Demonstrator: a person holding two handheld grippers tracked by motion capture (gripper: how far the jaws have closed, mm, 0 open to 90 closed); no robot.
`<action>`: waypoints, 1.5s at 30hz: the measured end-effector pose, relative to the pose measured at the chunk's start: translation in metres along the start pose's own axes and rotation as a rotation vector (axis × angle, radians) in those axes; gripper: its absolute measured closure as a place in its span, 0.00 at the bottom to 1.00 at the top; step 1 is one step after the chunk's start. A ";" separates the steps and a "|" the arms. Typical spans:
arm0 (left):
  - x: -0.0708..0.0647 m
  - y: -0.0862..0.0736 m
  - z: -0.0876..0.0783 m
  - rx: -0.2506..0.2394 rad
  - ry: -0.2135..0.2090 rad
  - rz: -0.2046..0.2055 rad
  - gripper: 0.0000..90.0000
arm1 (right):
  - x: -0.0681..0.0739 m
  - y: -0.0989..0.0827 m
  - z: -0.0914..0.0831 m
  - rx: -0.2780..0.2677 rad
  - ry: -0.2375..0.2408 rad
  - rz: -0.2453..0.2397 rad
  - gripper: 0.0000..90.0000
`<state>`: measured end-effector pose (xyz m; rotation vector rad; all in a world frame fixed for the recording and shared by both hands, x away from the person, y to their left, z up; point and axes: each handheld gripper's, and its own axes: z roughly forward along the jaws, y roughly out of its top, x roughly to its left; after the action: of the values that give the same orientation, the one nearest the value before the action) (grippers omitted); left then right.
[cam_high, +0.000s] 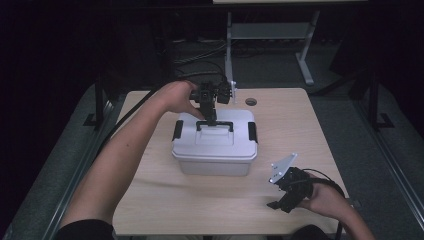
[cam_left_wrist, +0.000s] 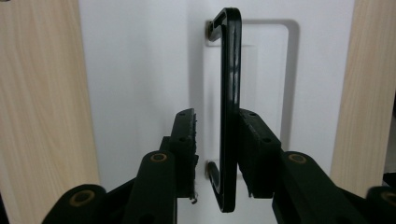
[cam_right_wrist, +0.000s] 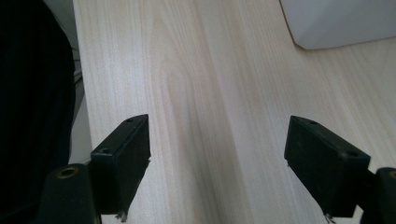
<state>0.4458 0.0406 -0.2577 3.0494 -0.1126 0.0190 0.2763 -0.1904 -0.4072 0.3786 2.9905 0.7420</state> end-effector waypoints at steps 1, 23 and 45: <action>0.000 0.000 0.000 -0.001 0.000 -0.002 0.74 | 0.000 0.000 0.000 0.001 0.002 0.001 0.25; -0.011 -0.015 -0.005 -0.004 0.017 0.014 0.62 | -0.005 0.004 0.000 -0.006 -0.002 0.006 0.25; -0.029 -0.048 -0.009 -0.010 0.016 -0.010 0.61 | -0.006 0.012 0.003 0.010 0.002 0.002 0.25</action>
<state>0.4200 0.0909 -0.2540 3.0386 -0.0966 0.0421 0.2854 -0.1803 -0.4049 0.3822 2.9971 0.7280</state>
